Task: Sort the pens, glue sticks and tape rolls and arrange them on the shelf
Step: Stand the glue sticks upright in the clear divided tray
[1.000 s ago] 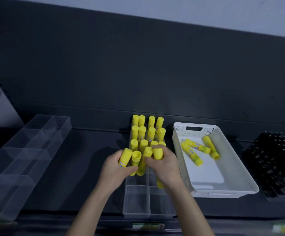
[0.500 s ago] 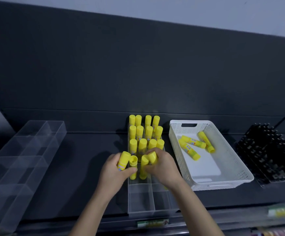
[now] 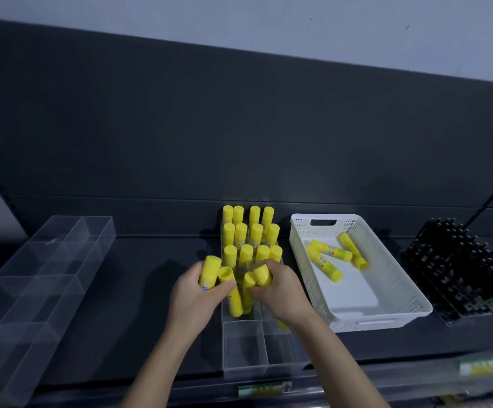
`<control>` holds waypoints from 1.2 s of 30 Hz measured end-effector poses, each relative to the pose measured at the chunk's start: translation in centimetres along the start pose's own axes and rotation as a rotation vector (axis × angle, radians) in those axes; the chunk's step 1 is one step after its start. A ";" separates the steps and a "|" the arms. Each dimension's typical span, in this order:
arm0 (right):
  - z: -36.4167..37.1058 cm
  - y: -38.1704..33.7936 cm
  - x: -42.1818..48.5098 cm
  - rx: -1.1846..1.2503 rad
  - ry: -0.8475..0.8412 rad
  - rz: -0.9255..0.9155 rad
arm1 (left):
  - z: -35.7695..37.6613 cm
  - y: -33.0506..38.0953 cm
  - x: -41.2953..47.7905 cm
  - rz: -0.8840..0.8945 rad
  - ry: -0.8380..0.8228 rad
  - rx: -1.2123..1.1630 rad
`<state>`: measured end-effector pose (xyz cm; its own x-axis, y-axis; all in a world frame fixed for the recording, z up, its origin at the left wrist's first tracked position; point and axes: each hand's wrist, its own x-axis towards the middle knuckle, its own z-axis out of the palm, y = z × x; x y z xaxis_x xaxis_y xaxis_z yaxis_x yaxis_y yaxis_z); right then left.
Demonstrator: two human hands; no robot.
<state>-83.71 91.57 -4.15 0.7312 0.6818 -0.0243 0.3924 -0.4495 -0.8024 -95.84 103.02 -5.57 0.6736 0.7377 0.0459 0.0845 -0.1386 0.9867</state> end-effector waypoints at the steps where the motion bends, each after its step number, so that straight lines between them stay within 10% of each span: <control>1: 0.0 0.0 -0.1 -0.003 -0.005 0.009 | -0.1 0.2 -0.1 -0.004 0.024 -0.046; 14: -2.1 -4.1 -1.9 0.239 0.013 -0.092 | -1.4 2.3 0.5 -0.272 0.200 -0.790; 22: -3.7 -4.8 -0.7 0.184 0.102 -0.158 | -1.4 0.1 0.0 -0.419 0.159 -0.442; 36: -0.4 -3.3 1.1 -0.584 -0.143 -0.344 | -1.3 -1.0 0.2 -0.450 0.072 -0.394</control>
<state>-83.99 93.58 -1.28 0.4461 0.8928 0.0631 0.8543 -0.4037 -0.3273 -96.70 104.19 -6.34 0.5823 0.7120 -0.3925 0.0615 0.4428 0.8945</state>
